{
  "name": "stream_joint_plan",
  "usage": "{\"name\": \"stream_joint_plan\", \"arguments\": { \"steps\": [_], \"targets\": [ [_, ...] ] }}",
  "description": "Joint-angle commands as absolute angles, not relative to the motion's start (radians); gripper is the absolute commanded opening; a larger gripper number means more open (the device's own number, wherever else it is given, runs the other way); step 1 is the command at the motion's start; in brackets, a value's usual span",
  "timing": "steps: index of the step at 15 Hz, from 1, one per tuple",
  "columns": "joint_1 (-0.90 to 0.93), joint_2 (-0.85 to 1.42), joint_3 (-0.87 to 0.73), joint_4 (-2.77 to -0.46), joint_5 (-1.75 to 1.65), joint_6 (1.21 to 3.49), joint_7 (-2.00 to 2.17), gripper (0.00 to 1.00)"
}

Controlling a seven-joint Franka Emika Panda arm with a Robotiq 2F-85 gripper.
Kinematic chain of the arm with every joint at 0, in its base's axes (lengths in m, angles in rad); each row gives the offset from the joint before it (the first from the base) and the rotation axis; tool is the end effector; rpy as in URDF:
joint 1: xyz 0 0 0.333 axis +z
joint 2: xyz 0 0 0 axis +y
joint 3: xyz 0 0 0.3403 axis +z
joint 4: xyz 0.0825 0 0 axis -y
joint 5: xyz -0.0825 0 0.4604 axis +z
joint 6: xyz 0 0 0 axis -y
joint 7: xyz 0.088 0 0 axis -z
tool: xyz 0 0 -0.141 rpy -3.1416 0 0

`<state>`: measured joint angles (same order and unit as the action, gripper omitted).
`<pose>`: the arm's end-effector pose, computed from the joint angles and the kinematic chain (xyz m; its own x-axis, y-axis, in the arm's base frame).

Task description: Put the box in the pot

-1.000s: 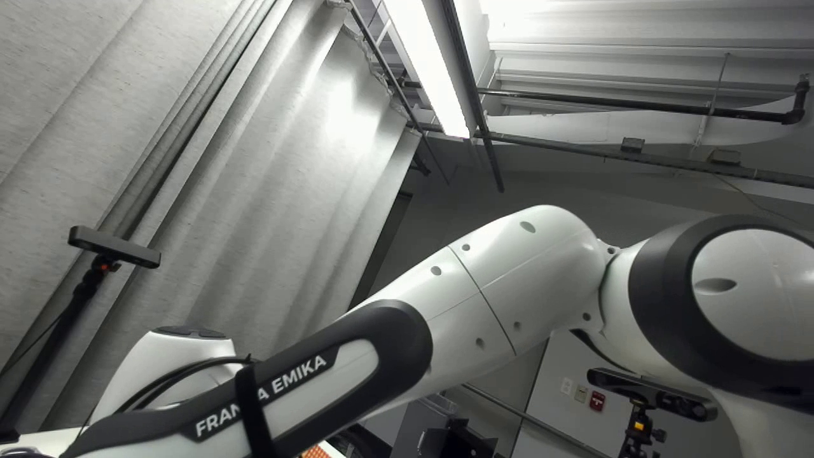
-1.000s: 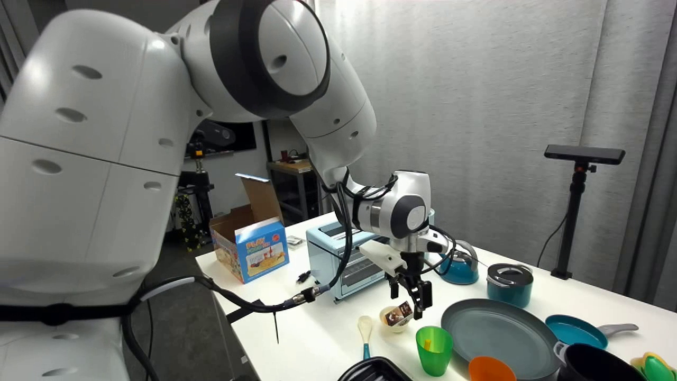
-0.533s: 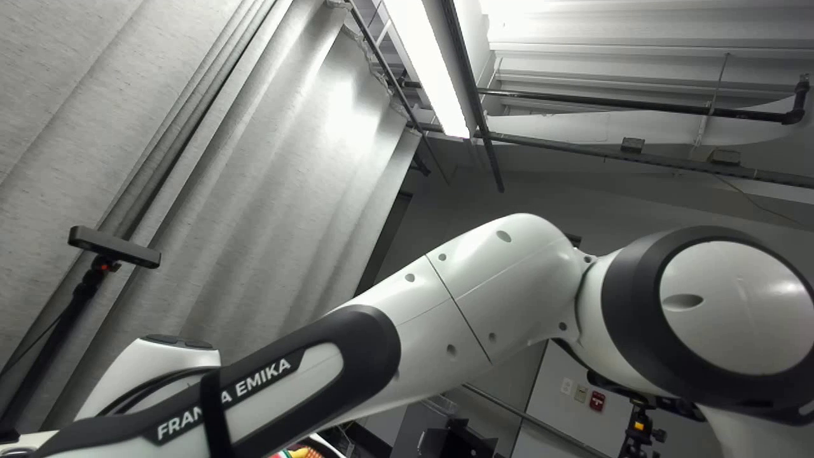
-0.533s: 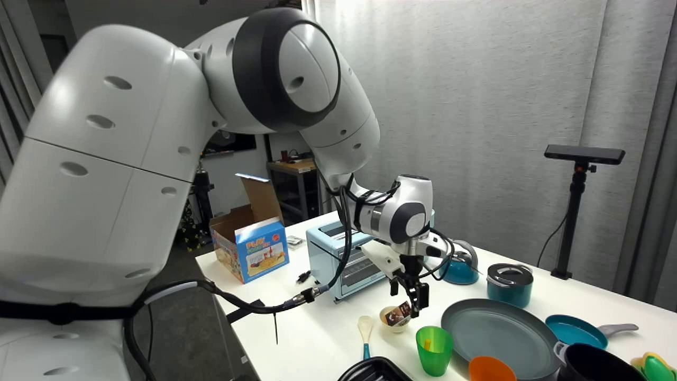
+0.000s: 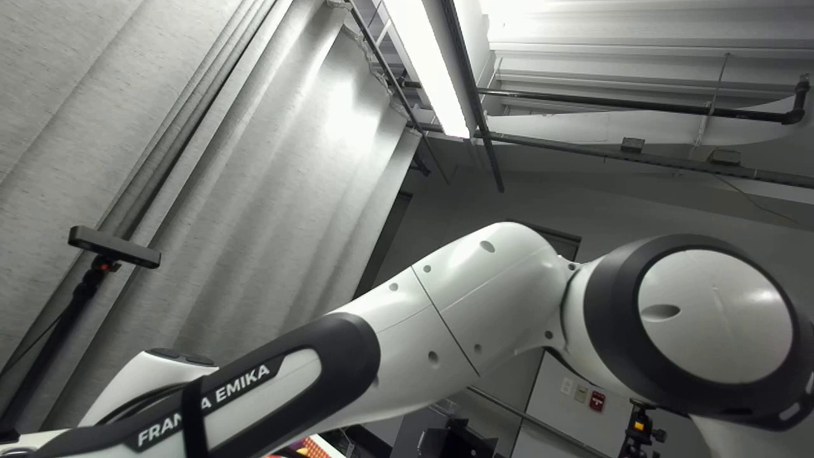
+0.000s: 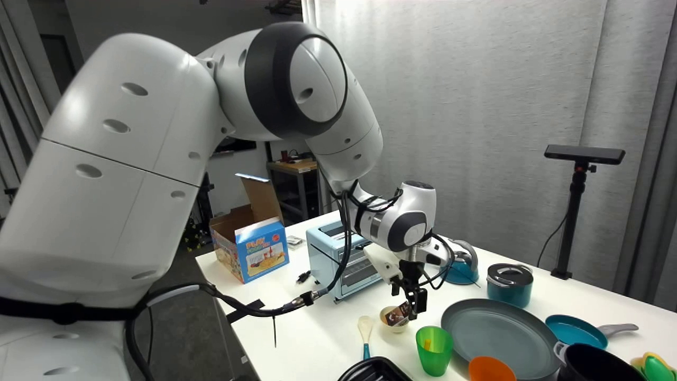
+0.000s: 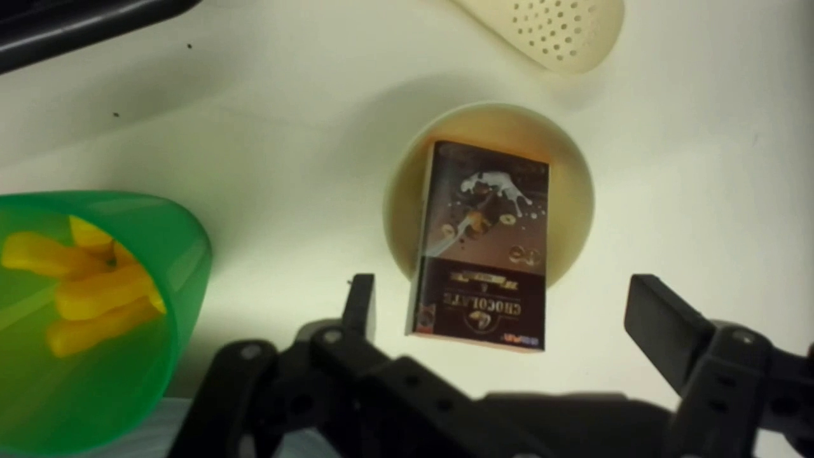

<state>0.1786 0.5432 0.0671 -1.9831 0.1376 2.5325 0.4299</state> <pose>0.6482 0.1649 0.1138 0.9530 -0.2992 -0.0484 -0.3027 -0.9475 -0.1027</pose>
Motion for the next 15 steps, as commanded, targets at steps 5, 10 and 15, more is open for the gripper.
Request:
{"name": "stream_joint_plan", "arguments": {
  "steps": [5, 10, 15],
  "targets": [
    [0.186, 0.586, 0.065, -1.958, 0.183, 2.558, 0.441, 0.66],
    [0.188, 0.585, 0.065, -1.958, 0.183, 2.562, 0.443, 0.30],
    [0.194, 0.567, 0.063, -1.972, 0.178, 2.567, 0.447, 0.30]
  ]
}}
